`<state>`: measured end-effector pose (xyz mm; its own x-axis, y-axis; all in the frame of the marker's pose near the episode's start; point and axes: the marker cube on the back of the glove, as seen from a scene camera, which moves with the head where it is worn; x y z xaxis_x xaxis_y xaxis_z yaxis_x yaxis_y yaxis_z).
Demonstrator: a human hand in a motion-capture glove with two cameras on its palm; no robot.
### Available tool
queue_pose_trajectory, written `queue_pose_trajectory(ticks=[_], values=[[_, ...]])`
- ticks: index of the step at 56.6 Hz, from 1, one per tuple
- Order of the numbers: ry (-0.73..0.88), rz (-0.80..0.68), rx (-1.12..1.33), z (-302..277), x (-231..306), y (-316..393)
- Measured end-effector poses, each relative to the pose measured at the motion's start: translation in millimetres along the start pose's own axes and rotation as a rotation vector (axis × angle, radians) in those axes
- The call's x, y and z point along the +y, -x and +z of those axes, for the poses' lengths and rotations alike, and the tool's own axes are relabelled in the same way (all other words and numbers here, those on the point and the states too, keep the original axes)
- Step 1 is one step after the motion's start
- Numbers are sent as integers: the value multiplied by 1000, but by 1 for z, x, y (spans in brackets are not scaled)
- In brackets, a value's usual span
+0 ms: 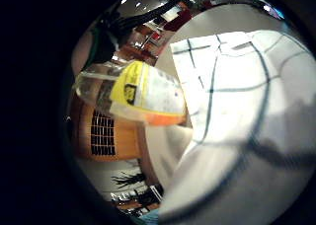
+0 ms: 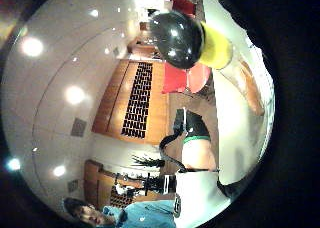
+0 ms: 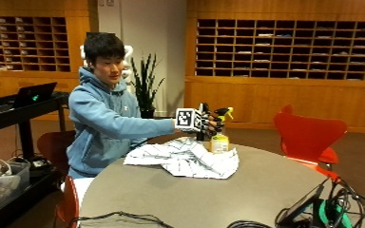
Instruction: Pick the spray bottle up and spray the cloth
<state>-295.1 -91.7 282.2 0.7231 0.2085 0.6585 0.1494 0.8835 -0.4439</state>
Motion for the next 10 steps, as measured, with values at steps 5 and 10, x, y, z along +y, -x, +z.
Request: queue_pose_trajectory(ticks=[5,10], values=[[-8,-32,6,-14,11,7],[-18,-57,29,-27,19,10]])
